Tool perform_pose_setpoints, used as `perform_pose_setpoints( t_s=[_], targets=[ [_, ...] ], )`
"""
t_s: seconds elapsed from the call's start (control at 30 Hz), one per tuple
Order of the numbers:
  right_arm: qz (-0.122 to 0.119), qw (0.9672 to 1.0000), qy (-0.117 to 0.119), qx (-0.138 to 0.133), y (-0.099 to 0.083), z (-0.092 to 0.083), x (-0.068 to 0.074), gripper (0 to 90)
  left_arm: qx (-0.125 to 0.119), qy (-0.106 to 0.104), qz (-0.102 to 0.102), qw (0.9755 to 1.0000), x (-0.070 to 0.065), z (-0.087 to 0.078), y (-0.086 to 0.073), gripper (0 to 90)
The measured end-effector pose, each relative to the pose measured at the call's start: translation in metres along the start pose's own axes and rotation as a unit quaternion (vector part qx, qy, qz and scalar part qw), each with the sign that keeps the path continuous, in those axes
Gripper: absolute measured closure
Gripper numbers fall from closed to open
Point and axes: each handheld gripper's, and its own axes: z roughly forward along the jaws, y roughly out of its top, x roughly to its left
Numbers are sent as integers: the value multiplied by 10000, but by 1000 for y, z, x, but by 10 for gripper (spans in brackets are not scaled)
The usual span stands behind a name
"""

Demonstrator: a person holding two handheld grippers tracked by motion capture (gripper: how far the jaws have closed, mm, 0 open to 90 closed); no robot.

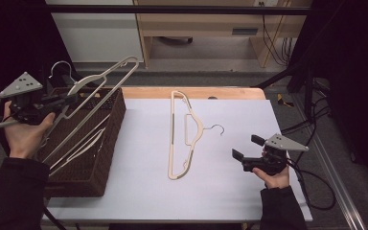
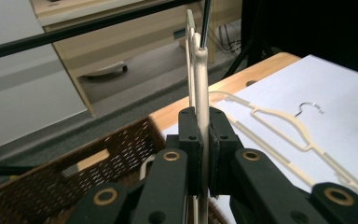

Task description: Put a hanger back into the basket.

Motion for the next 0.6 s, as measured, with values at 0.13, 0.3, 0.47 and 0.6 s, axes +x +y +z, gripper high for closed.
perform_pose_setpoints(
  t_s=[0.13,0.3,0.47,0.6],
  targets=[
    [-11,10000,-13,21,-1,1,0,67,177,211,124,9995,9,-3,-16,861],
    [-9,10000,-10,46,-1,3,1,67,315,401,165,9986,21,-8,-36,861],
    [-13,10000,-16,68,-1,3,1,67,490,518,236,9972,30,-9,-53,861],
    [-14,10000,-15,73,-2,3,1,67,652,506,288,9962,32,-7,-64,861]
  ],
)
